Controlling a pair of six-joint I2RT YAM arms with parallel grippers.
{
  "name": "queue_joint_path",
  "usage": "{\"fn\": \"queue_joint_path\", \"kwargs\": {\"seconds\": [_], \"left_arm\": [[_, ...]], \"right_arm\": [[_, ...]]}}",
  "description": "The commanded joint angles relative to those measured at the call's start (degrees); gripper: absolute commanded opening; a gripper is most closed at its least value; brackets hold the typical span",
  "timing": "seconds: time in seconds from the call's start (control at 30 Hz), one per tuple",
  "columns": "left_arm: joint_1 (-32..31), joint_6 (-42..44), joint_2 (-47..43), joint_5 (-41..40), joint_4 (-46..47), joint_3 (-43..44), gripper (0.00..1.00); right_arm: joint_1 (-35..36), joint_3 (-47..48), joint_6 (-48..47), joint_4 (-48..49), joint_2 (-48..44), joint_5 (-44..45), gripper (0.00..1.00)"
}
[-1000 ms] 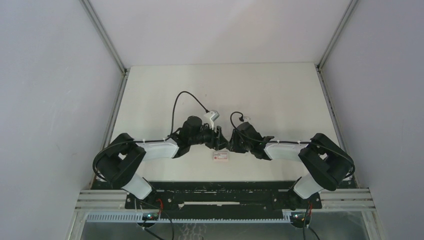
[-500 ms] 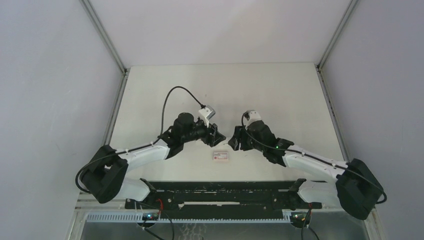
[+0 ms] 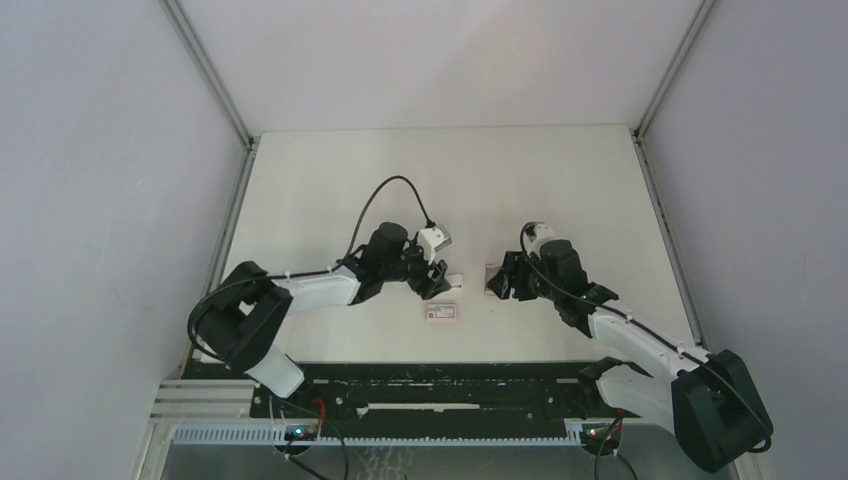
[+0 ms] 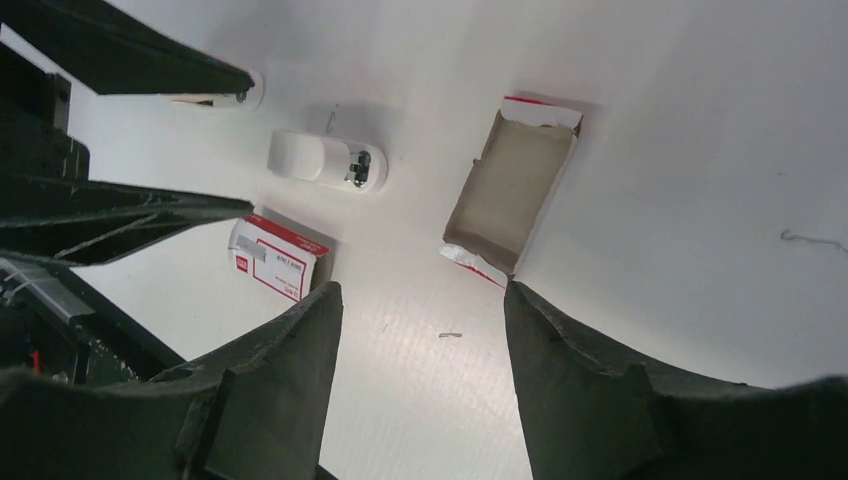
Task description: Load the staples into the stapler
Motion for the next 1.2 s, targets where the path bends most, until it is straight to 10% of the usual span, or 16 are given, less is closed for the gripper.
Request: {"fn": "queue_joint_path", "kwargs": {"seconds": [0.0,0.5,0.8,1.07,1.17], "left_arm": [[-0.33,4.01,3.57,0.17,0.09,5.06,0.69],[-2.44,5.50,10.75,-1.66,-6.55,9.39,0.66],[-5.47,3.68,9.60,-9.70,-5.90,7.74,0.34],[-6.65,0.01,9.51,-12.51,-5.81,6.15,0.54],[-6.81,-0.21,9.95,-12.23,-5.06,5.71,0.47]], "right_arm": [[-2.38,-0.97,-1.30,4.85,-1.04,-6.60,0.61],[-5.31,-2.76,-0.90,7.20,-0.46,-10.72,0.61],[-6.64,-3.68,-0.57,7.12,-2.60,-11.21,0.60],[-8.02,-4.18,-0.43,6.55,-3.93,-11.50,0.60],[-8.24,-4.31,-0.37,6.49,-4.29,-11.51,0.60]]}}
